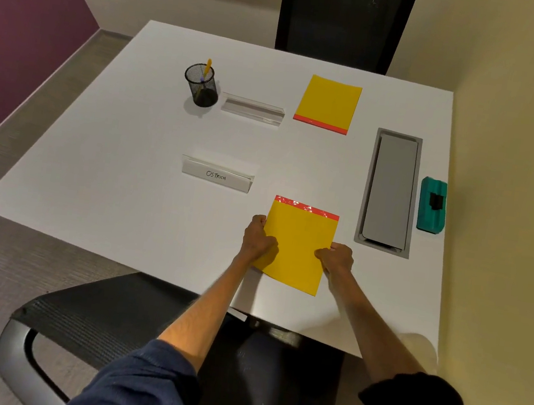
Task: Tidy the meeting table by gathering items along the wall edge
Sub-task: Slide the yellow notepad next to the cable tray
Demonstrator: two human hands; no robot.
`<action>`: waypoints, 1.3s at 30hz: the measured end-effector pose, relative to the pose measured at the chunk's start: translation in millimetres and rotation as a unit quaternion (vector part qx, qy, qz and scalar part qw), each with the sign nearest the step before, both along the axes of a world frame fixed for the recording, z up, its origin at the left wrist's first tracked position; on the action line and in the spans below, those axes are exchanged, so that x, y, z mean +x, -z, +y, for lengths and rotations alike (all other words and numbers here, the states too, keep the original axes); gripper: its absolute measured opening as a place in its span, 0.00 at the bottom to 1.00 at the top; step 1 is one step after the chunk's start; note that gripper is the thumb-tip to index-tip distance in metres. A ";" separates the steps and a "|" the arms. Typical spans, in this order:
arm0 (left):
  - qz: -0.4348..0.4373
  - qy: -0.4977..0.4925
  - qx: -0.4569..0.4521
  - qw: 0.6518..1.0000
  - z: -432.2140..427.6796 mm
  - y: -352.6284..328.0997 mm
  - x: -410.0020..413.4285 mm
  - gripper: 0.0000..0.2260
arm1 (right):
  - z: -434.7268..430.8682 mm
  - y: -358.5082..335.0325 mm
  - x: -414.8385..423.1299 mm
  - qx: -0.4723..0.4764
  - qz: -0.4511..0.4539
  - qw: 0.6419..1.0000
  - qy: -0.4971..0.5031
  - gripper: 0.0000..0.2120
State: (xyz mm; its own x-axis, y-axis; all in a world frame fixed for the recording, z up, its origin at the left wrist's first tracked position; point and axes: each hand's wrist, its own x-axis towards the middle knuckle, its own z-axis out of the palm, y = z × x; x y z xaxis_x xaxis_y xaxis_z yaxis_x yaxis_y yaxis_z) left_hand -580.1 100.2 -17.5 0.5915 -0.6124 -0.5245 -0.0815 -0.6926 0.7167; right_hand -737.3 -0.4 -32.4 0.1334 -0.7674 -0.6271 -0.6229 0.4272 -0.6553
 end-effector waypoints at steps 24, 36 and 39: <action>0.122 -0.230 -0.090 0.961 -6.3 -25.4 -34.3 0.41 | -23.2 -47.6 11.0 0.097 -0.335 0.913 0.213 0.20; 0.147 -0.155 -0.253 0.944 -29.1 -60.9 -28.6 0.18 | -55.7 -71.0 -48.1 0.100 -0.400 0.891 0.190 0.11; 0.121 -0.116 -0.265 0.949 -34.6 -67.3 -25.2 0.18 | -69.6 -73.9 -67.4 0.056 -0.391 0.898 0.196 0.17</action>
State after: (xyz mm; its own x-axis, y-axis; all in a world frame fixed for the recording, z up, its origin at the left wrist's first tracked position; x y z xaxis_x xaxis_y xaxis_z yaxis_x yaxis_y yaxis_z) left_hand -605.4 65.6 49.7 0.6445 -0.6958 -0.3170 0.2417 -0.2079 0.9478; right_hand -804.6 -70.0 41.6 0.3007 -0.7898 -0.5346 0.2213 0.6031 -0.7664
